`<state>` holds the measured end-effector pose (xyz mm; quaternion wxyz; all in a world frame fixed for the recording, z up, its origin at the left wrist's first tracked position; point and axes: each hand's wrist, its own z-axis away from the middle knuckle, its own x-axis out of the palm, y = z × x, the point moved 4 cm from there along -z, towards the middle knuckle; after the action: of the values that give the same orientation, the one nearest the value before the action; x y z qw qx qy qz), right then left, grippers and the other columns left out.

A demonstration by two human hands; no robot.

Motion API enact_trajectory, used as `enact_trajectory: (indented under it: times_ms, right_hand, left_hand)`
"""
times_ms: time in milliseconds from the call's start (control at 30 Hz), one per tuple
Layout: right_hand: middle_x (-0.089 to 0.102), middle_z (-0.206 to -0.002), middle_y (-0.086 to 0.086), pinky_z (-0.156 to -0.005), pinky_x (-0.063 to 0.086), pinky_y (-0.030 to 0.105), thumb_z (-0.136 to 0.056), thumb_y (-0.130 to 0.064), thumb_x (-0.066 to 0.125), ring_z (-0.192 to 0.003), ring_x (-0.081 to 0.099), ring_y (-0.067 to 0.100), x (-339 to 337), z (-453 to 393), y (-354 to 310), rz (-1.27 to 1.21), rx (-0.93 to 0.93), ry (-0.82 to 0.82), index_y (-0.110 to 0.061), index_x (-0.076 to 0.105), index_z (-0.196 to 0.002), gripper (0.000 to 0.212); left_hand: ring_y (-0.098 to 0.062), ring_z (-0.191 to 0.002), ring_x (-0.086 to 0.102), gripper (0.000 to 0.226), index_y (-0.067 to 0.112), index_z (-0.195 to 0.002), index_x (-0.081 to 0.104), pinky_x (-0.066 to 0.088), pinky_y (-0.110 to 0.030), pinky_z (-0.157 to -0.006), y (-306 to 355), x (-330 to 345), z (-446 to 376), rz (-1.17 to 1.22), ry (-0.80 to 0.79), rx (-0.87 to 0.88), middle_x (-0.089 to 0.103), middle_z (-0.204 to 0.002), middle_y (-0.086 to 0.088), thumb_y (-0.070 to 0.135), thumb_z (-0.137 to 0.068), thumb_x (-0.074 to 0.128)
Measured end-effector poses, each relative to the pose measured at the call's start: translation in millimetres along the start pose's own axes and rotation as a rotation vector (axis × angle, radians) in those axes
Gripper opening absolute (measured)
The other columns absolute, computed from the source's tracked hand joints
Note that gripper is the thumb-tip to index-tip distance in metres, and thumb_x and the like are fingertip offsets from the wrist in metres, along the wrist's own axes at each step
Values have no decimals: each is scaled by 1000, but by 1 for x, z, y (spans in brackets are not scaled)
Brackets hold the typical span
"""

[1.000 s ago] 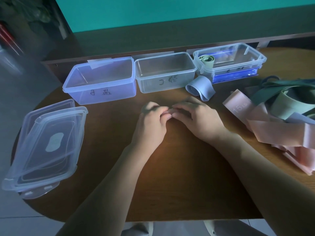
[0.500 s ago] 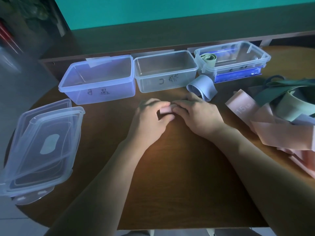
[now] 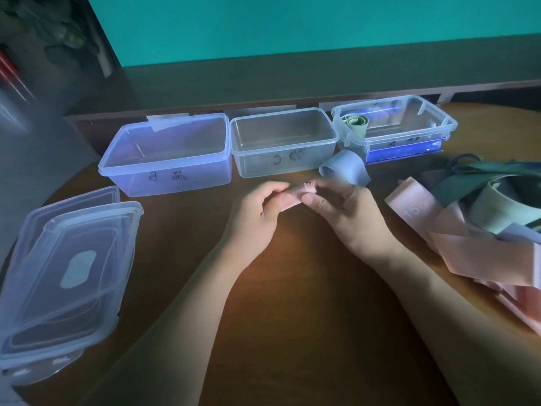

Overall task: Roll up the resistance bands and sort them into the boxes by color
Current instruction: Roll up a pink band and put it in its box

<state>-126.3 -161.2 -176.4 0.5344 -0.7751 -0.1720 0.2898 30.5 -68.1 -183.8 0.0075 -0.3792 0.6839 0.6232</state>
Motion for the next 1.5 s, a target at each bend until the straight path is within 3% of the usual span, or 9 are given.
enact_trajectory:
  times_ms: [133, 300, 567, 800, 933, 1067, 1167, 1300, 1500]
  right_hand:
    - [75, -83, 0, -77, 52, 17, -93, -22, 71, -76, 68, 5, -5, -6, -16, -61, 17, -14, -15, 74, -104, 14]
    - [75, -78, 3, -67, 50, 14, -90, -28, 74, -65, 64, 3, -17, -37, -46, 40, -27, 6, -15, 75, -99, 16]
    - [55, -48, -21, -48, 35, 22, -91, -32, 73, -48, 42, 1, -9, -125, -70, 400, -138, -5, -32, 75, -72, 20]
    - [73, -76, -11, -63, 48, 20, -87, -32, 76, -75, 65, 9, 33, -186, -52, 613, -123, -110, -29, 81, -84, 6]
    - [65, -58, -22, -62, 51, 32, -80, -34, 84, -71, 62, 26, 49, -206, -45, 637, -53, -165, -46, 66, -49, 38]
    - [64, -61, -12, -45, 42, 17, -73, -37, 89, -60, 54, 12, 58, -222, -35, 646, 22, -203, -28, 80, -71, 13]
    - [69, -68, -5, -58, 55, 20, -72, -34, 90, -66, 63, 14, 62, -228, -28, 638, 53, -212, -20, 81, -78, 18]
    - [69, -64, -6, -57, 53, 24, -67, -38, 89, -62, 59, 11, 69, -226, -16, 612, 40, -226, -29, 78, -63, 14]
    - [73, -63, 4, -69, 63, 30, -80, -25, 85, -63, 74, 20, 72, -229, -2, 469, 56, -141, -15, 75, -67, 18]
  left_hand:
    - [2, -86, 64, 24, 26, -122, 68, 49, -12, -77, 7, -8, 3, 219, 77, -11, 69, -94, 16, 33, -101, 59]
    - [-16, -83, 69, 26, 21, -110, 71, 58, -33, -80, 4, -10, 0, 491, 169, -92, 77, -94, 3, 39, -100, 54]
    - [-13, -73, 71, 22, 9, -105, 72, 53, -20, -61, 2, -9, -13, 562, 379, -11, 75, -84, -5, 27, -99, 60]
    - [-16, -61, 68, 33, 25, -130, 62, 57, -32, -60, -6, -18, -31, 335, 635, 46, 70, -71, 5, 36, -99, 63]
    - [-11, -69, 71, 37, 33, -134, 59, 61, -40, -67, -17, -16, -39, 264, 619, -9, 71, -75, 10, 43, -99, 62]
    - [-16, -63, 69, 37, 29, -135, 60, 60, -41, -60, -20, -19, -38, 233, 700, 19, 70, -73, 9, 39, -99, 62]
    - [-16, -60, 67, 39, 26, -135, 62, 58, -39, -57, -16, -22, -36, 196, 760, 34, 67, -68, 7, 35, -98, 66]
    - [6, -93, 55, 33, 27, -122, 70, 52, -18, -83, -8, -32, -32, -60, 927, 132, 58, -97, 8, 34, -90, 76]
    - [-25, -125, 47, 36, 37, -117, 73, 33, -46, -104, -14, -24, -44, -542, 752, 88, 57, -132, -1, 60, -95, 56]
